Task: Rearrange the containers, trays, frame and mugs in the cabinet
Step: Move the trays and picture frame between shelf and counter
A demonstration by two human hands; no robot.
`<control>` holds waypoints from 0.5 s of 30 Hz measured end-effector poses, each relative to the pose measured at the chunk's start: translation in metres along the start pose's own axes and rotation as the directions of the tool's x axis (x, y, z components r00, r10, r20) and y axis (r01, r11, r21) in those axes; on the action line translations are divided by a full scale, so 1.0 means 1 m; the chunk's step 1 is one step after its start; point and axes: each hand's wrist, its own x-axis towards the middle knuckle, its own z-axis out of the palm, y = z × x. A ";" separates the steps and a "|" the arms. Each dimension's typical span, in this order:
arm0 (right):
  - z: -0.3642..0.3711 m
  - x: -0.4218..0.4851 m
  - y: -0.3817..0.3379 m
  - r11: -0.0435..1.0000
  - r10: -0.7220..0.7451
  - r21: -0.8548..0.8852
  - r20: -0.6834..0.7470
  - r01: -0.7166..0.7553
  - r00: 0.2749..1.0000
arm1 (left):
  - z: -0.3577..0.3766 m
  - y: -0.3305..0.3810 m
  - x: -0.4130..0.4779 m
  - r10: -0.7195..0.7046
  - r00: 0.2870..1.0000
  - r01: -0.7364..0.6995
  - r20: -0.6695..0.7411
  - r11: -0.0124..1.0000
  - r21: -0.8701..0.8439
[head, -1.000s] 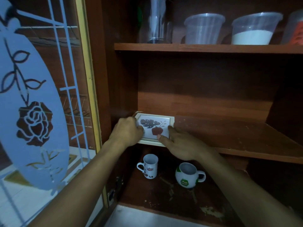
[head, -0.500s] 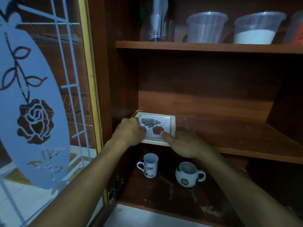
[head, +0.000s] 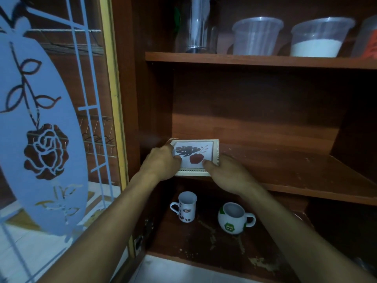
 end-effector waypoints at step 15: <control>-0.004 -0.005 -0.011 0.993 0.027 0.116 -0.056 -0.021 0.998 | -0.002 0.001 -0.003 0.001 1.000 -0.002 -0.019 0.999 -0.047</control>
